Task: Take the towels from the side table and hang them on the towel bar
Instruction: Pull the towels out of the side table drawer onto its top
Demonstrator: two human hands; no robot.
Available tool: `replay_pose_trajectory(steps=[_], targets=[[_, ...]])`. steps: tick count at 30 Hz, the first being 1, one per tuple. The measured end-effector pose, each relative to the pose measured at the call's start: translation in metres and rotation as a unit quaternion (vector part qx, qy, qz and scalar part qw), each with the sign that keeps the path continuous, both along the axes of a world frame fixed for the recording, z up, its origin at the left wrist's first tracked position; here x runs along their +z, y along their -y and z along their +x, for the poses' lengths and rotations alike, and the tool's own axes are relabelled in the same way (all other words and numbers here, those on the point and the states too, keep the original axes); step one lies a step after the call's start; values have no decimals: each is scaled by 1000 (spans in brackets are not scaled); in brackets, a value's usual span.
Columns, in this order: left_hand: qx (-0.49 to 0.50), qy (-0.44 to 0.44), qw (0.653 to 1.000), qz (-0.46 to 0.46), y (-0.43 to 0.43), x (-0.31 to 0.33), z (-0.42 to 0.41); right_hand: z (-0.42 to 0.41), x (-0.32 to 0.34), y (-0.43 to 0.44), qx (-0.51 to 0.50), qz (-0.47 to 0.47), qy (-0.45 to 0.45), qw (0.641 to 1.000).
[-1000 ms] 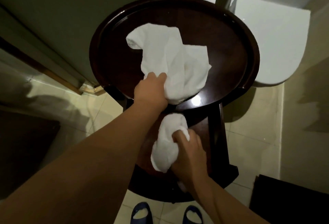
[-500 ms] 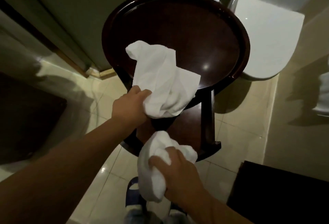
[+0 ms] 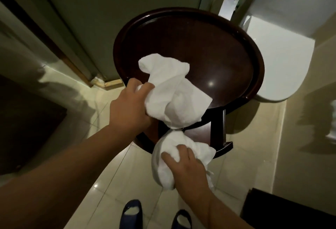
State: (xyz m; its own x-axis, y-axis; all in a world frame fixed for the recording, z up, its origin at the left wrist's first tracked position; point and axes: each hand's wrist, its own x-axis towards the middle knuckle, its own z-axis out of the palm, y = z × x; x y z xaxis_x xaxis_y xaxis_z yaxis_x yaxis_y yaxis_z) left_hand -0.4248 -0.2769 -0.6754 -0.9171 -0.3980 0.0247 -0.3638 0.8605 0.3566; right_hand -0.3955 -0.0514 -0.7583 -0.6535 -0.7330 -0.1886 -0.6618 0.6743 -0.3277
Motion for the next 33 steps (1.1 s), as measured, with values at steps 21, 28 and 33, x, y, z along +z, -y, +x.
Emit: replay_pose_trajectory(steps=[21, 28, 33], targets=[[-139, 281, 949, 28, 39, -48, -109, -194, 11, 93, -89, -30, 76, 993], [-119, 33, 992, -9, 27, -21, -38, -146, 34, 53, -28, -75, -35, 996], [-238, 112, 962, -78, 16, -66, 41, -84, -8, -30, 108, -14, -77, 991]])
